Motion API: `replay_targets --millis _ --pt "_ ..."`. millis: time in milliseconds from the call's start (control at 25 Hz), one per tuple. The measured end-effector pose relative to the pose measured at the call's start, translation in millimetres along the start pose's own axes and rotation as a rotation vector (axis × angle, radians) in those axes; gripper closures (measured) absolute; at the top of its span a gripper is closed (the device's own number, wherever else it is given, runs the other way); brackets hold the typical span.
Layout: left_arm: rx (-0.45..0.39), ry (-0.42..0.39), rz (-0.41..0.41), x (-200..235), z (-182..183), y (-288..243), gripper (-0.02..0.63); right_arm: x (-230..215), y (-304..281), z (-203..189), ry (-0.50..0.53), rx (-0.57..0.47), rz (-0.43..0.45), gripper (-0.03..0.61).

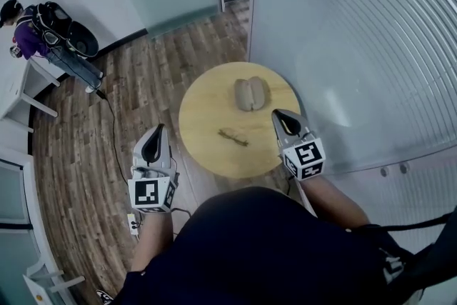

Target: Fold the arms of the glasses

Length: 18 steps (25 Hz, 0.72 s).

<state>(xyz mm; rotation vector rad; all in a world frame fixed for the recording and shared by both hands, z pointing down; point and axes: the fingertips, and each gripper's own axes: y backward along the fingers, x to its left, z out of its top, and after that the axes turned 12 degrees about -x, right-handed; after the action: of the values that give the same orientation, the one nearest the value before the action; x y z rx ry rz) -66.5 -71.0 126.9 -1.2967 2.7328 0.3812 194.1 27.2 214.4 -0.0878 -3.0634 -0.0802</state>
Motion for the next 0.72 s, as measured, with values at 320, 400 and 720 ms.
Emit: replay_targets --millis 320,400,720 --pt "-0.022 -0.03 0.011 18.3 9.3 -16.2 0.612 0.0 -6.3 1.1 0.006 -0.03 -0.002 0.569" --pt "-0.017 -0.024 0.021 24.4 7.8 -17.9 0.612 -4.5 -5.1 8.9 0.017 -0.049 -0.016 0.569" --pt "-0.017 -0.039 0.03 27.0 12.6 -5.9 0.612 -17.0 -2.1 14.9 0.02 -0.017 -0.048 0.569"
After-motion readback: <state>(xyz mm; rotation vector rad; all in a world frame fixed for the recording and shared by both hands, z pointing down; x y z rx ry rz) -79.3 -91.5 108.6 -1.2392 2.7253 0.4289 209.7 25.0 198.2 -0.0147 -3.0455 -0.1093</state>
